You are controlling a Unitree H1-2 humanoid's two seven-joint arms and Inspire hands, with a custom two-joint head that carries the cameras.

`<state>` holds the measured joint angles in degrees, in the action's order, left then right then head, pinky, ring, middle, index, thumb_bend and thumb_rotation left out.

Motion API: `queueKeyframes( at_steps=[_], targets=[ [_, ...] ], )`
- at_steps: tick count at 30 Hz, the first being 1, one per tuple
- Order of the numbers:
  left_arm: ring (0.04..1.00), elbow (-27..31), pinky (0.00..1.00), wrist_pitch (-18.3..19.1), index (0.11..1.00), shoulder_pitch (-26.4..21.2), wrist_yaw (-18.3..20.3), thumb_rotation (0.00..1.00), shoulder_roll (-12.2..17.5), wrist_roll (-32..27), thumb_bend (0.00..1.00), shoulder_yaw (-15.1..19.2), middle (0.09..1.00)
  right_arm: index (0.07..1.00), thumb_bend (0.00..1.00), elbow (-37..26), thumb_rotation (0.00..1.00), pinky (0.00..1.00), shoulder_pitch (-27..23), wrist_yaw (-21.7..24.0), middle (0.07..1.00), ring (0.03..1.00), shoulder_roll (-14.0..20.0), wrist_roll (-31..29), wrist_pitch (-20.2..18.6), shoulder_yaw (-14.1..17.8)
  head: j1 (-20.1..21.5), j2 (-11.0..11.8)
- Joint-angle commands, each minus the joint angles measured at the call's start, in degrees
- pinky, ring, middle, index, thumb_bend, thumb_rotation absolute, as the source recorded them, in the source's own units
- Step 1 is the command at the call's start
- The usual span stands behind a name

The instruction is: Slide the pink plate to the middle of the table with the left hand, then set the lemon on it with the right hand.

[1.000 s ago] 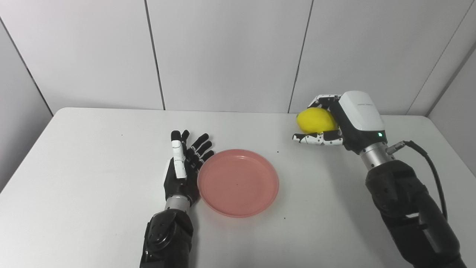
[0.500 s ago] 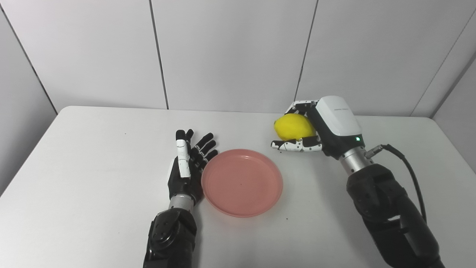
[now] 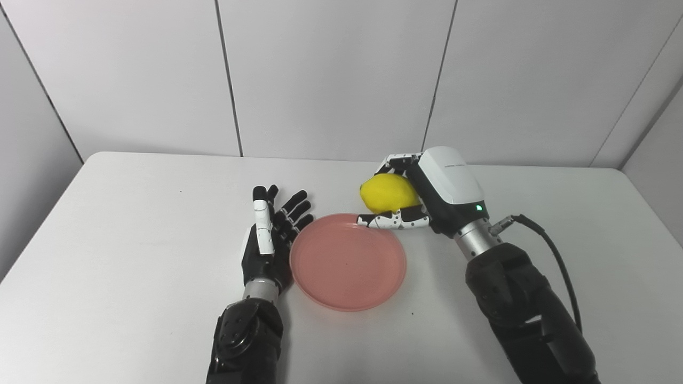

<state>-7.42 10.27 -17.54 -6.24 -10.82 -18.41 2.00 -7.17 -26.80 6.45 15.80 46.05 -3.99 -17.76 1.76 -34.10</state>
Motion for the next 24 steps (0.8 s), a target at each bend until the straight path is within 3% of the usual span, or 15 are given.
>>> queueKeyframes(
  at_steps=[1, 8, 12, 24],
  targets=[
    [0.817, -0.6, 0.80, -0.4, 1.000, 0.3, -1.2, 0.93, -4.0, 0.1, 0.91, 0.3, 0.793, 0.402, 0.55, -0.6, 0.44, 0.16, -1.4, -1.2, 0.299, 0.219, 0.1, 0.4, 2.6, -0.1, -0.1, 0.1],
    [0.814, -0.6, 0.80, -0.3, 1.000, 0.3, -1.4, 0.93, -4.0, 0.3, 0.91, 0.2, 0.791, 0.455, 0.55, 3.1, 0.49, 0.20, -0.4, -2.8, 0.350, 0.267, -1.2, 0.8, 2.8, -1.4, -0.2, 0.3],
    [0.819, -0.5, 0.81, -0.3, 1.000, 0.4, -1.4, 0.93, -4.1, 0.1, 0.91, 0.1, 0.797, 0.382, 0.56, 5.2, 0.48, 0.16, -0.2, -4.2, 0.293, 0.217, -2.0, 1.5, 3.1, -2.3, -0.2, 0.3],
    [0.827, -1.5, 0.81, -1.2, 1.000, 0.1, -1.8, 0.94, -4.3, 0.3, 0.91, 0.0, 0.803, 0.391, 0.55, 9.0, 0.43, 0.17, 0.2, -5.6, 0.308, 0.230, -2.6, 2.3, 5.0, -5.3, -0.5, 0.6]
  ],
)
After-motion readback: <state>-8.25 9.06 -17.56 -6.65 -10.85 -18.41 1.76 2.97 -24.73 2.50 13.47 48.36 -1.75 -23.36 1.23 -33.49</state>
